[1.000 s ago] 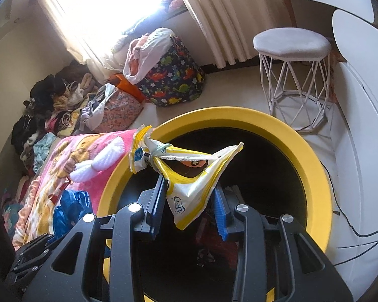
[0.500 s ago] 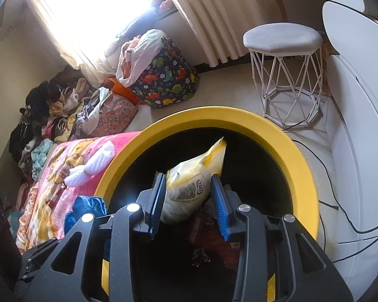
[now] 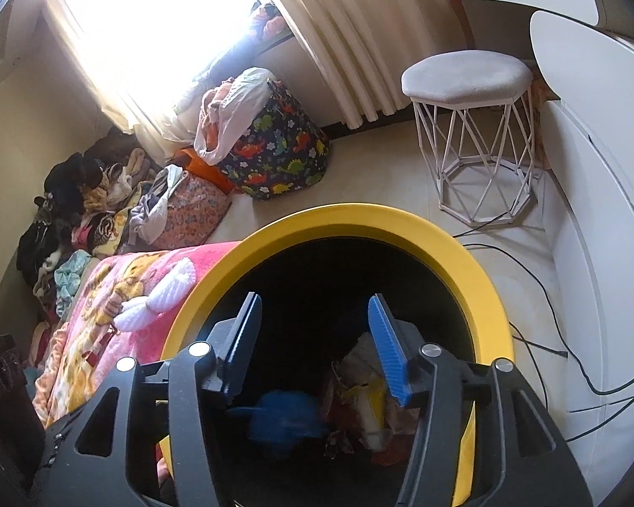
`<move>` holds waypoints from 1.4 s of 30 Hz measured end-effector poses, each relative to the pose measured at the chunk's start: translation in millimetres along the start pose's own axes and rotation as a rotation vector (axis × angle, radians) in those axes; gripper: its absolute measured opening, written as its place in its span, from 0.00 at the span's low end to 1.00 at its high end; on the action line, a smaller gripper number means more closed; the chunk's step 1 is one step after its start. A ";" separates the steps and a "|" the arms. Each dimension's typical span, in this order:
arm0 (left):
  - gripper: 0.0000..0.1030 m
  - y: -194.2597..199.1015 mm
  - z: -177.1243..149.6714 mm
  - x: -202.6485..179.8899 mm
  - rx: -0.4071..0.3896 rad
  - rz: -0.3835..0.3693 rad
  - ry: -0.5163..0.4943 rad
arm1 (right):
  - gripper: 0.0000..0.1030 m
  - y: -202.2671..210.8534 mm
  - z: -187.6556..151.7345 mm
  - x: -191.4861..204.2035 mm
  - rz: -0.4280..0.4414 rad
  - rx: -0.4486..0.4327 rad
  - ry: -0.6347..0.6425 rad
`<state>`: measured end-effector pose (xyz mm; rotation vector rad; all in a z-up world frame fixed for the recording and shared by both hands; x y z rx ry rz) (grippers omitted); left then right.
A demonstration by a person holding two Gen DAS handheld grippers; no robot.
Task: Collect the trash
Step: 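Open both tools over the bin opening to drop the bag and wrapper, then move both open tools back toward the remaining trash on the blanket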
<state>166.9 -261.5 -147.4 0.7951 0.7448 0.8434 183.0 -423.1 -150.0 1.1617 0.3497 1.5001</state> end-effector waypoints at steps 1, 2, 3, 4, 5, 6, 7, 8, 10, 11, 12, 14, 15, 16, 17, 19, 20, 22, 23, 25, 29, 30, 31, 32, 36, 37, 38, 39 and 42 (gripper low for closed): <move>0.77 3.0 0.5 1.8 -0.011 0.008 0.001 | 0.53 0.3 0.1 1.1 0.000 -0.002 0.003; 0.84 6.7 1.3 4.2 -0.024 0.015 0.005 | 0.54 0.3 0.7 1.5 0.001 -0.005 0.005; 0.86 10.0 2.0 7.1 -0.035 0.024 0.009 | 0.56 0.8 0.6 2.9 0.002 -0.007 0.008; 0.88 12.0 2.8 9.4 -0.041 0.033 0.012 | 0.58 1.4 0.8 3.7 0.003 -0.010 0.011; 0.88 15.0 3.4 12.1 -0.051 0.044 0.013 | 0.60 2.7 0.7 4.5 0.003 -0.018 0.014; 0.89 17.5 4.0 14.1 -0.058 0.051 0.014 | 0.62 3.6 1.0 5.9 0.005 -0.023 0.017; 0.89 21.4 4.3 17.6 -0.070 0.061 0.019 | 0.64 3.7 1.8 6.4 0.008 -0.024 0.020; 0.89 24.1 5.7 20.6 -0.077 0.066 0.023 | 0.65 4.0 1.6 8.8 0.009 -0.025 0.026; 0.89 30.3 6.1 26.7 -0.096 0.082 0.032 | 0.67 4.8 1.3 13.8 0.012 -0.028 0.039; 0.89 32.8 6.4 28.0 -0.104 0.088 0.035 | 0.68 5.2 1.6 15.9 0.014 -0.029 0.044; 0.89 36.7 6.7 30.8 -0.115 0.096 0.038 | 0.68 5.4 1.8 18.6 0.015 -0.030 0.050; 0.89 42.2 7.0 34.7 -0.129 0.110 0.041 | 0.69 6.5 0.5 25.4 0.019 -0.033 0.067; 0.89 44.9 7.2 37.0 -0.136 0.117 0.043 | 0.70 6.4 0.6 28.6 0.021 -0.034 0.075; 0.89 49.1 7.2 40.5 -0.146 0.125 0.047 | 0.70 6.6 0.5 32.1 0.023 -0.035 0.084; 0.89 51.6 8.0 42.2 -0.150 0.128 0.050 | 0.70 6.7 0.1 36.9 0.027 -0.036 0.096; 0.89 57.3 8.7 47.5 -0.164 0.138 0.058 | 0.70 6.7 -0.1 43.0 0.033 -0.036 0.114; 0.89 60.6 8.8 50.6 -0.173 0.144 0.063 | 0.70 6.5 -0.5 47.9 0.037 -0.037 0.125; 0.89 66.1 8.3 55.9 -0.186 0.150 0.074 | 0.70 6.4 -1.3 55.3 0.044 -0.035 0.143; 0.89 69.0 7.9 59.6 -0.192 0.153 0.083 | 0.70 6.0 -1.9 60.1 0.045 -0.035 0.154; 0.89 73.4 6.8 66.8 -0.201 0.158 0.099 | 0.71 5.0 -3.5 67.9 0.050 -0.032 0.171; 0.89 81.9 4.6 83.0 -0.218 0.168 0.136 | 0.72 1.4 -7.7 85.1 0.062 -0.022 0.205; 0.89 83.1 4.4 85.7 -0.221 0.171 0.142 | 0.72 0.5 -8.9 88.9 0.065 -0.019 0.212; 0.89 85.4 3.3 90.1 -0.225 0.173 0.151 | 0.73 -0.5 -9.6 92.1 0.068 -0.016 0.219; 0.89 87.7 2.5 95.5 -0.229 0.177 0.161 | 0.73 -1.9 -11.4 97.5 0.073 -0.011 0.228; 0.89 94.3 0.3 111.6 -0.241 0.192 0.197 | 0.73 -7.7 -14.9 115.0 0.082 0.005 0.261; 0.89 95.2 -0.7 115.3 -0.243 0.194 0.203 | 0.74 -8.8 -15.4 119.1 0.085 0.007 0.271; 0.89 96.6 -1.7 119.8 -0.246 0.198 0.213 | 0.74 -11.0 -16.2 125.3 0.088 0.013 0.284; 0.89 97.9 -2.4 124.1 -0.248 0.201 0.222 | 0.74 -12.6 -16.2 129.5 0.090 0.016 0.294; 0.89 102.8 -6.4 139.5 -0.252 0.215 0.251 | 0.74 -19.5 -15.6 145.7 0.098 0.030 0.331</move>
Point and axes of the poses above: each gripper's, at about its wrist camera, not at the fingertips, and y roughly against the way its jaws point, x to its left, z to its top, the point moved 8 cm from there along -y, roughly the way its jaws point, and after that the axes turned 12 degrees about x, right-handed, at the moved point
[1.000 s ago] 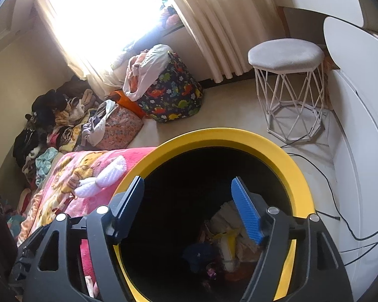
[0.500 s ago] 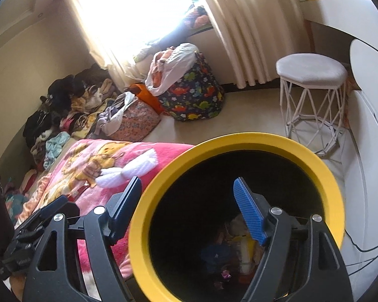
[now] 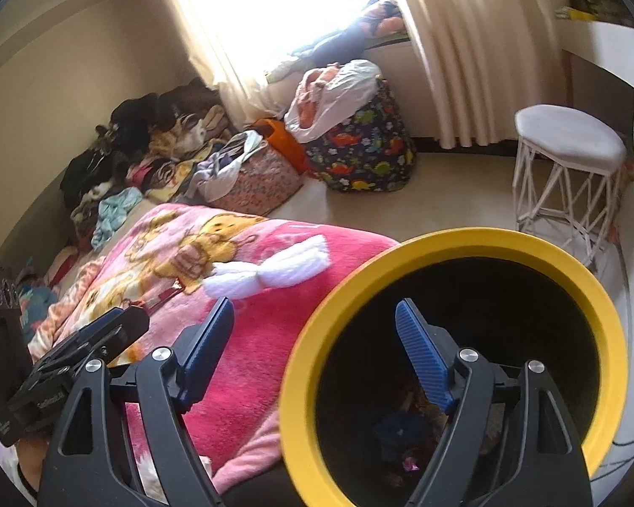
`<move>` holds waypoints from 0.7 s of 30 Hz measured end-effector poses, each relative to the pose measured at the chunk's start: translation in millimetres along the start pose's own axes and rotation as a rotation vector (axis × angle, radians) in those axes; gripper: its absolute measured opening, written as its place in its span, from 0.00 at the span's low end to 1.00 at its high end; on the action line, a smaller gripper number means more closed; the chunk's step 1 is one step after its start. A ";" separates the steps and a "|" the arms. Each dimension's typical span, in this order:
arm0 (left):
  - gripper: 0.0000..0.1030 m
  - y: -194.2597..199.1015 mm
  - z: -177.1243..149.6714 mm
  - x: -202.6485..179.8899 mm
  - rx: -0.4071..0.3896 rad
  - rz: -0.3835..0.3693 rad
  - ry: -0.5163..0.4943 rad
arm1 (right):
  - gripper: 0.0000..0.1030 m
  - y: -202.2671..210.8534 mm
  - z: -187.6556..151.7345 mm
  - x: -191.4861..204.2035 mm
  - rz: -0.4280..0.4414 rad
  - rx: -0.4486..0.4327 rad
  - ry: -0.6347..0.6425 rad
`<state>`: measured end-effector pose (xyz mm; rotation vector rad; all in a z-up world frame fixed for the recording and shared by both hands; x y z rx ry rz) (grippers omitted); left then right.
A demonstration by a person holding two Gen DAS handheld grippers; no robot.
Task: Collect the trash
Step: 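Move both open tools back toward the remaining trash on the blanket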
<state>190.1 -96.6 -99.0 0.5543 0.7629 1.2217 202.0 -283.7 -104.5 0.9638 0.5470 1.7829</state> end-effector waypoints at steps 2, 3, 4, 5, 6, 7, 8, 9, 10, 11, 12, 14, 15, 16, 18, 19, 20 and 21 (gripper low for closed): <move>0.89 0.9 0.3 9.1 -0.002 0.009 0.015 | 0.74 -4.9 2.9 9.4 0.005 0.006 0.018; 0.89 1.5 0.3 15.0 -0.003 0.015 0.025 | 0.74 -8.3 4.4 15.4 0.010 0.011 0.030; 0.89 2.2 0.5 18.1 -0.004 0.018 0.030 | 0.74 -10.8 5.0 20.1 0.013 0.015 0.042; 0.89 3.1 0.9 23.0 -0.007 0.023 0.038 | 0.74 -13.4 6.0 25.3 0.017 0.019 0.052; 0.89 3.8 1.3 27.6 -0.009 0.028 0.044 | 0.74 -15.3 6.1 29.1 0.020 0.022 0.060; 0.89 4.7 1.3 30.7 -0.009 0.031 0.048 | 0.74 -17.3 6.3 33.0 0.024 0.026 0.069; 0.89 5.5 1.4 35.6 -0.011 0.036 0.055 | 0.74 -20.1 5.9 38.6 0.031 0.031 0.081; 0.89 6.3 1.5 39.1 -0.013 0.040 0.061 | 0.75 -21.9 5.6 42.9 0.035 0.036 0.089; 0.89 7.5 0.8 44.9 -0.014 0.046 0.071 | 0.75 -24.5 5.8 46.9 0.037 0.040 0.097; 0.89 8.0 0.1 49.7 -0.014 0.052 0.080 | 0.75 -27.6 5.7 52.3 0.040 0.046 0.110; 0.89 8.3 -0.1 54.2 -0.013 0.058 0.089 | 0.75 -29.7 5.6 55.6 0.041 0.050 0.118; 0.89 9.4 -1.6 64.1 -0.014 0.071 0.106 | 0.75 -33.7 5.4 61.7 0.044 0.059 0.134; 0.89 9.7 -2.4 69.1 -0.014 0.077 0.116 | 0.75 -36.1 5.4 64.4 0.042 0.064 0.142; 0.89 9.5 -3.2 75.3 -0.013 0.084 0.128 | 0.75 -37.6 5.3 66.3 0.040 0.067 0.148; 0.89 9.8 -4.4 86.5 -0.013 0.091 0.153 | 0.75 -42.4 5.8 68.1 0.039 0.075 0.157; 0.89 10.3 -5.0 92.2 -0.013 0.096 0.165 | 0.75 -45.0 6.7 69.3 0.038 0.079 0.159; 0.89 10.6 -5.7 98.7 -0.013 0.100 0.180 | 0.76 -47.4 7.8 69.8 0.038 0.082 0.158; 0.89 10.5 -6.1 103.7 -0.013 0.103 0.190 | 0.76 -49.4 8.4 69.9 0.038 0.086 0.157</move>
Point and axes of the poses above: each gripper's, at about its wrist camera, not at the fingertips, and y roughly against the way its jaws point, x to its left, z to its top, the point moved 8 cm from there along -y, roughly the way its jaws point, and after that the axes turned 12 degrees about x, right-handed, at the moved point
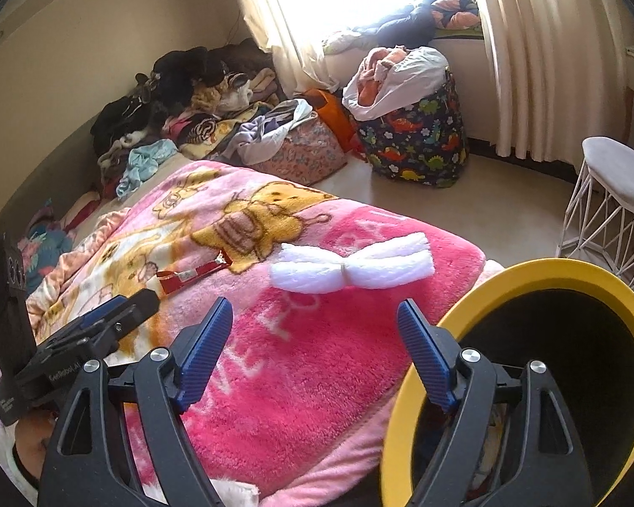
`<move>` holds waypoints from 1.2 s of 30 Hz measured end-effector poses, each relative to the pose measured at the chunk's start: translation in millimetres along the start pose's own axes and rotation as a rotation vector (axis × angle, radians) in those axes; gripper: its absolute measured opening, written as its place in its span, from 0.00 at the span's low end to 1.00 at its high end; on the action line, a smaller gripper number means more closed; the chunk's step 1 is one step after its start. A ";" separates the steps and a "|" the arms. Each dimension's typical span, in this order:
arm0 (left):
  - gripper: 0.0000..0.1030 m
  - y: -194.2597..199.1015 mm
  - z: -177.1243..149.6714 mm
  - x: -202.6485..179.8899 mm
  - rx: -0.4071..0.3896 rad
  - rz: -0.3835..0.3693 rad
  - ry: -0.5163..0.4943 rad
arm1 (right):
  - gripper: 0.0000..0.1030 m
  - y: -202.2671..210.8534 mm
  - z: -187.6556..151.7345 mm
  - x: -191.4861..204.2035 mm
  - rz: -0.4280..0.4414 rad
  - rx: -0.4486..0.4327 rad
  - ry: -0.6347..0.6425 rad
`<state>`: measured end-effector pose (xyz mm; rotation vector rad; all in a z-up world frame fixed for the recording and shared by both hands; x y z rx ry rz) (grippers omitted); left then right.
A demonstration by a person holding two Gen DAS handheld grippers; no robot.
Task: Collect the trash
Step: 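Move both open tools back toward the remaining trash on the blanket, then grasp the red wrapper with the left tool while the right tool grasps the white foam net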
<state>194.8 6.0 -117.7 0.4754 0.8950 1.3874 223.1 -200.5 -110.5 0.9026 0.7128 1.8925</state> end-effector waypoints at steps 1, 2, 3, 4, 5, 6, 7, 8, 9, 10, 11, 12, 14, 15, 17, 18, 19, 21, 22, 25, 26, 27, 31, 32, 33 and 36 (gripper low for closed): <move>0.89 -0.5 0.5 3.4 0.000 0.003 0.008 | 0.76 -2.5 1.3 0.7 0.000 0.003 -0.002; 0.89 -1.3 1.2 9.1 0.001 0.009 0.020 | 0.76 -4.9 2.4 1.4 0.000 0.006 -0.003; 0.89 -1.6 1.9 13.9 0.001 0.013 0.030 | 0.76 -7.6 3.3 1.8 -0.001 0.009 -0.006; 0.89 -3.0 3.2 19.7 0.001 0.017 0.045 | 0.76 -11.2 5.3 2.2 0.001 0.013 -0.012; 0.89 -4.8 4.9 25.9 0.002 0.022 0.062 | 0.76 -14.7 6.5 1.9 0.000 0.014 -0.016; 0.89 -6.5 6.3 30.1 0.002 0.024 0.071 | 0.76 -18.0 8.3 1.7 -0.004 0.017 -0.019; 0.89 -8.5 8.1 35.2 0.003 0.029 0.081 | 0.76 -21.1 10.4 1.2 -0.012 0.019 -0.022; 0.89 -11.0 10.3 41.0 0.004 0.036 0.091 | 0.76 -25.0 13.7 -0.1 -0.022 0.019 -0.029; 0.89 -12.8 11.7 45.5 0.005 0.039 0.100 | 0.76 -28.4 16.6 -2.1 -0.028 0.022 -0.040; 0.89 -16.1 14.4 53.1 0.007 0.043 0.119 | 0.76 -31.0 19.1 -4.2 -0.034 0.025 -0.051; 0.89 -17.9 15.8 57.1 0.008 0.045 0.131 | 0.76 -34.5 22.4 -8.6 -0.045 0.029 -0.070; 0.89 -20.0 17.3 61.7 0.010 0.044 0.144 | 0.76 -38.3 25.7 -13.6 -0.056 0.033 -0.087; 0.89 -24.8 20.8 72.7 0.009 0.045 0.177 | 0.76 -45.0 30.3 -22.4 -0.076 0.045 -0.114; 0.89 -26.0 21.6 76.7 0.008 0.046 0.191 | 0.76 -49.5 32.4 -27.7 -0.085 0.055 -0.128; 0.89 -29.1 23.9 84.9 0.001 0.043 0.218 | 0.76 -56.4 35.9 -36.8 -0.097 0.067 -0.146; 0.89 -31.4 24.8 87.9 0.003 0.042 0.229 | 0.76 -60.7 38.4 -42.6 -0.106 0.075 -0.157; 0.89 -36.1 26.4 91.8 0.010 0.036 0.247 | 0.76 -64.0 40.7 -47.3 -0.111 0.079 -0.167; 0.89 -41.9 28.0 95.6 0.018 0.025 0.268 | 0.76 -70.8 43.8 -54.2 -0.116 0.089 -0.175; 0.89 -44.3 29.0 96.8 0.021 0.022 0.274 | 0.76 -74.3 46.1 -57.3 -0.121 0.097 -0.174; 0.86 -54.0 30.9 97.6 0.034 0.011 0.289 | 0.76 -87.9 52.3 -67.3 -0.127 0.128 -0.185; 0.84 -56.7 31.2 97.8 0.037 0.008 0.293 | 0.76 -93.4 54.0 -70.3 -0.118 0.140 -0.196; 0.83 -59.4 31.0 98.5 0.041 0.006 0.296 | 0.76 -98.6 54.9 -72.7 -0.109 0.156 -0.202; 0.73 -71.3 30.2 99.3 0.058 0.008 0.310 | 0.76 -115.2 54.4 -76.5 -0.099 0.214 -0.206; 0.69 -72.7 30.1 99.4 0.060 0.011 0.310 | 0.76 -117.9 54.8 -76.2 -0.107 0.224 -0.207; 0.68 -73.6 30.2 99.3 0.061 0.010 0.310 | 0.74 -117.5 55.6 -75.3 -0.111 0.221 -0.201; 0.57 -76.3 30.1 97.7 0.070 0.015 0.308 | 0.44 -119.9 57.1 -62.8 -0.065 0.231 -0.163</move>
Point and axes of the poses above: each gripper's, at about its wrist camera, not at the fingertips, and y roughly against the way its jaws point, x to its left, z to its top, the point moved 8 cm from there along -y, roughly the way its jaws point, and after that the axes turned 12 degrees about x, right-handed, at the moved point
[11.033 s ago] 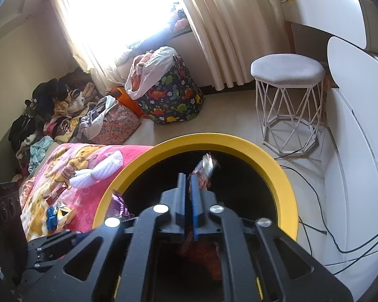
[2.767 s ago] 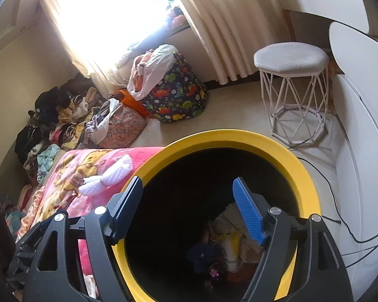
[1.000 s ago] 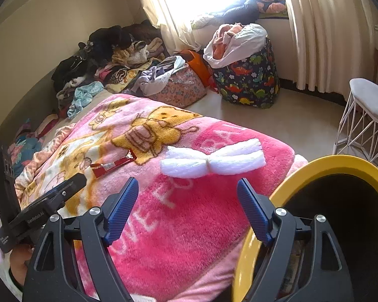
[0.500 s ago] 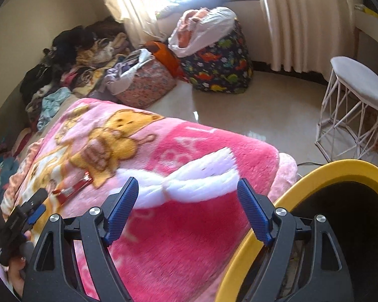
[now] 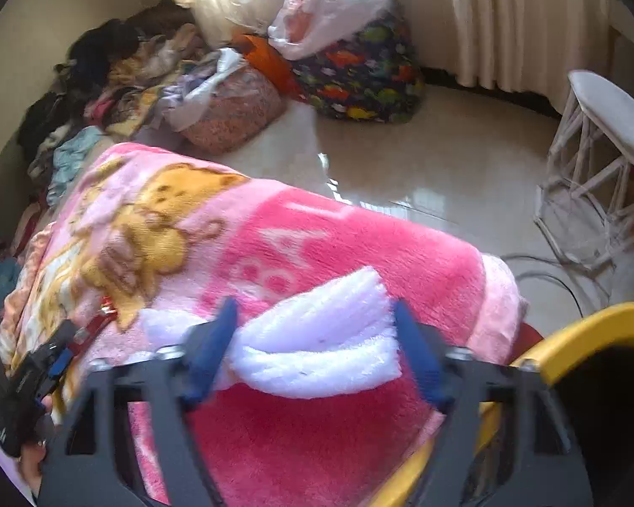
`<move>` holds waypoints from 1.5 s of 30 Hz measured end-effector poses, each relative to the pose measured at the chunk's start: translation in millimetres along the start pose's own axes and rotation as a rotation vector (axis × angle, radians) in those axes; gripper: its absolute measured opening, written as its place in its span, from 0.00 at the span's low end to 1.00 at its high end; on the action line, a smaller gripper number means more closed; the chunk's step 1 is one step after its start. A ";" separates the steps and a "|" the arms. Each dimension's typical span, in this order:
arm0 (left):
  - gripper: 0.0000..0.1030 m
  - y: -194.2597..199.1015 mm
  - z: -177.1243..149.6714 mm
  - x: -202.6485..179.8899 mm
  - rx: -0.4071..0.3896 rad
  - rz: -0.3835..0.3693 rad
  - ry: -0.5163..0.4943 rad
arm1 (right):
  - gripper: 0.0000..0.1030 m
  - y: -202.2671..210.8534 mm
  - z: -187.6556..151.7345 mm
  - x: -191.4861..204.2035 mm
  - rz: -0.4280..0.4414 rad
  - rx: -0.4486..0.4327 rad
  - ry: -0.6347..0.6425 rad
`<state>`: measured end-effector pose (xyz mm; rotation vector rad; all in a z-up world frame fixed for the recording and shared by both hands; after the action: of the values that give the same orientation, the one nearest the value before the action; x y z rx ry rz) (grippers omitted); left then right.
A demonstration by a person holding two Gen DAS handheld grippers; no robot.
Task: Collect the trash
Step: 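Grasp the red wrapper with the left tool while the right tool grasps the white foam net, then carry the red wrapper and white foam net over the yellow bin with both tools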
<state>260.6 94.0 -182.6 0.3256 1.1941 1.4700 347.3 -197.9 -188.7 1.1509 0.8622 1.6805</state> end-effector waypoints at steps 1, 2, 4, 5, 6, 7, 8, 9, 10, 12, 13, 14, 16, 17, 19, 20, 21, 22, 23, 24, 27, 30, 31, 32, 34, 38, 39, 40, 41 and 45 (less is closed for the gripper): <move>0.52 -1.0 -0.3 -0.4 0.005 0.005 -0.004 | 0.41 -2.5 -2.3 3.7 -0.009 0.011 0.016; 0.46 -2.0 -0.8 -0.4 0.011 0.013 -0.007 | 0.37 -3.0 -3.7 6.5 -0.014 0.012 0.033; 0.35 -2.4 -1.9 -0.9 0.019 0.014 -0.006 | 0.11 -3.0 -8.3 13.9 -0.003 0.015 0.059; 0.32 -1.2 -2.6 -2.2 0.021 0.008 -0.010 | 0.11 -1.5 -11.9 17.8 0.005 0.013 0.068; 0.30 -0.1 -3.3 -3.7 0.022 0.004 -0.017 | 0.09 0.5 -14.6 20.8 0.011 0.011 0.077; 0.25 1.3 -4.5 -6.3 0.024 -0.002 -0.027 | 0.08 3.5 -17.1 23.8 0.016 0.004 0.086; 0.24 3.1 -6.1 -9.8 0.024 -0.007 -0.039 | 0.08 8.5 -20.2 27.7 0.025 -0.009 0.095; 0.23 4.2 -7.0 -12.6 0.024 -0.008 -0.049 | 0.07 14.2 -22.6 32.6 0.037 -0.024 0.103; 0.20 7.2 -9.3 -16.9 0.022 -0.011 -0.063 | 0.07 17.8 -24.8 34.8 0.042 -0.033 0.107; 0.12 10.0 -11.7 -22.7 0.019 -0.018 -0.073 | 0.07 29.9 -30.6 40.3 0.050 -0.061 0.121; 0.12 13.6 -13.7 -26.1 0.016 -0.027 -0.076 | 0.07 36.2 -33.9 42.5 0.051 -0.074 0.128; 0.12 15.4 -14.5 -28.3 0.014 -0.034 -0.078 | 0.07 40.8 -35.6 42.7 0.053 -0.084 0.132; 0.11 21.4 -17.5 -35.5 0.008 -0.046 -0.097 | 0.07 51.4 -42.0 44.2 0.053 -0.107 0.140; 0.11 23.5 -18.7 -38.2 0.006 -0.049 -0.104 | 0.07 57.7 -45.0 44.1 0.052 -0.122 0.142; 0.11 29.0 -20.8 -44.8 -0.001 -0.061 -0.116 | 0.07 68.1 -48.6 42.6 0.059 -0.147 0.140; 0.11 32.6 -22.0 -48.5 -0.005 -0.067 -0.123 | 0.07 75.3 -51.4 42.0 0.064 -0.162 0.135; 0.11 35.1 -23.5 -51.8 -0.009 -0.071 -0.129 | 0.07 80.2 -53.5 40.8 0.068 -0.172 0.131; 0.11 38.0 -24.5 -55.8 -0.013 -0.075 -0.137 | 0.07 83.9 -55.7 40.2 0.074 -0.179 0.126; 0.11 40.9 -25.7 -60.0 -0.017 -0.080 -0.146 | 0.07 90.6 -58.5 37.5 0.080 -0.190 0.119; 0.11 44.0 -26.8 -64.6 -0.021 -0.085 -0.156 | 0.07 95.7 -60.8 35.9 0.082 -0.200 0.113; 0.11 50.7 -29.5 -76.0 -0.029 -0.101 -0.178 | 0.07 113.9 -67.0 29.3 0.094 -0.236 0.098; 0.11 56.1 -33.6 -90.0 -0.036 -0.117 -0.204 | 0.07 130.5 -70.7 19.3 0.106 -0.265 0.079; 0.11 57.8 -35.6 -96.4 -0.037 -0.124 -0.216 | 0.07 138.3 -72.4 14.1 0.110 -0.278 0.071; 0.11 58.7 -36.9 -100.2 -0.038 -0.126 -0.224 | 0.07 143.1 -73.4 11.1 0.111 -0.287 0.068; 0.11 61.0 -40.0 -108.0 -0.040 -0.134 -0.243 | 0.07 153.0 -76.8 4.1 0.110 -0.305 0.056; 0.11 64.8 -49.0 -123.8 -0.036 -0.145 -0.279 | 0.07 168.2 -83.2 -11.9 0.102 -0.335 0.024; 0.11 65.2 -50.6 -126.5 -0.035 -0.146 -0.287 | 0.07 170.4 -84.6 -14.4 0.101 -0.339 0.019; 0.11 66.0 -53.1 -131.0 -0.034 -0.149 -0.297 | 0.07 173.1 -85.8 -18.4 0.097 -0.345 0.011; 0.11 66.6 -54.0 -133.7 -0.034 -0.151 -0.303 | 0.07 176.2 -87.8 -22.6 0.093 -0.351 0.004; 0.11 69.6 -62.6 -148.7 -0.033 -0.159 -0.341 | 0.07 185.7 -95.4 -38.7 0.081 -0.370 -0.023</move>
<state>218.4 -51.8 -93.8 0.4301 0.8996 1.2362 210.7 -305.4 -66.7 0.9572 0.4668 1.7967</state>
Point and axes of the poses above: each gripper's, at about its wrist camera, not at the fingertips, and y roughly against the way its jaws point, x to its left, z to its top, the point moved 8 cm from there along -y, roughly the way its jaws point, and after that the axes turned 12 degrees about x, right-handed, at the moved point
